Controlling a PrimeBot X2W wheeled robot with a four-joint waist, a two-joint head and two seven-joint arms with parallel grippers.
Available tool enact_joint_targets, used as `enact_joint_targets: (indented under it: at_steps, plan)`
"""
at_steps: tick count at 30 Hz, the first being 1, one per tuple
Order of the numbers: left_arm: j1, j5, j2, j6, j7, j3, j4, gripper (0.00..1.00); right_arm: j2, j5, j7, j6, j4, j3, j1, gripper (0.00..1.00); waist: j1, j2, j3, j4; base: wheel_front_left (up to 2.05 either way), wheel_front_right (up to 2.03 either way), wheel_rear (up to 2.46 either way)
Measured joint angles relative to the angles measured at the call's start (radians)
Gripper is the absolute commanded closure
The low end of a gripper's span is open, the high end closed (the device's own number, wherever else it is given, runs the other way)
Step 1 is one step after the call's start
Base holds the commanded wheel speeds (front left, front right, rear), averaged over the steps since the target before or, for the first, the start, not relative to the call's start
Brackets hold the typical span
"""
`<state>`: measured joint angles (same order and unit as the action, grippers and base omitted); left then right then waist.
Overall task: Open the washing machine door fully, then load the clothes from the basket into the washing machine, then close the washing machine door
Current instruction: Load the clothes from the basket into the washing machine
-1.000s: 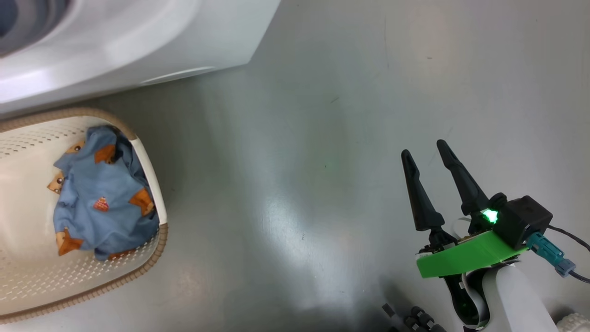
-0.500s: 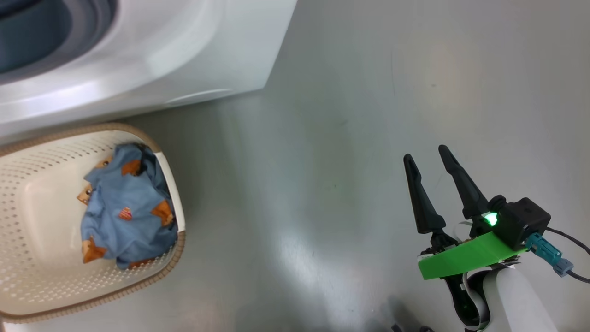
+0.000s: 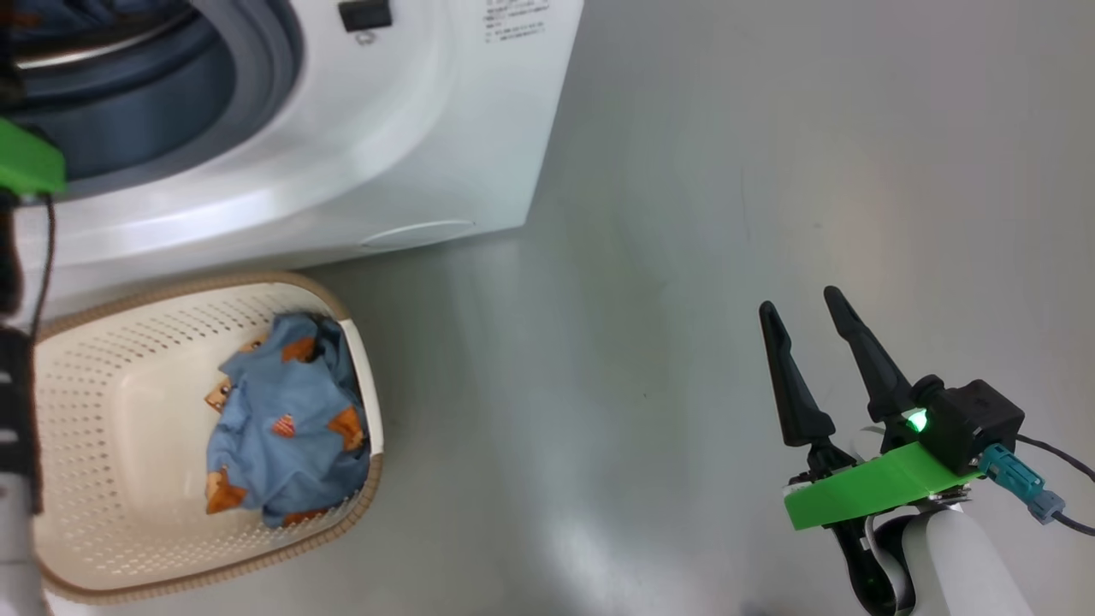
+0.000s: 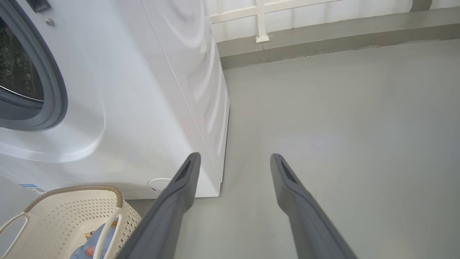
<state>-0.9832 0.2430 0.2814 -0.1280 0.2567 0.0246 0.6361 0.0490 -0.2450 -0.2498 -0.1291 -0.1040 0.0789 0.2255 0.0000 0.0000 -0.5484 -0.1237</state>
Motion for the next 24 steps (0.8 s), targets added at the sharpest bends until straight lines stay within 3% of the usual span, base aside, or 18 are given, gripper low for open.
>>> enact_joint_targets:
  at_steps: [24]
  plan:
    - [0.395, -0.054, -0.088, 0.0, 0.0, 0.041, -0.264, 0.0, 0.0, 0.036, 0.0, 0.0, -0.011, -0.037, -0.088, 0.0, 0.0, 0.0, 0.231, 0.085, 0.0, 0.0, 0.0]
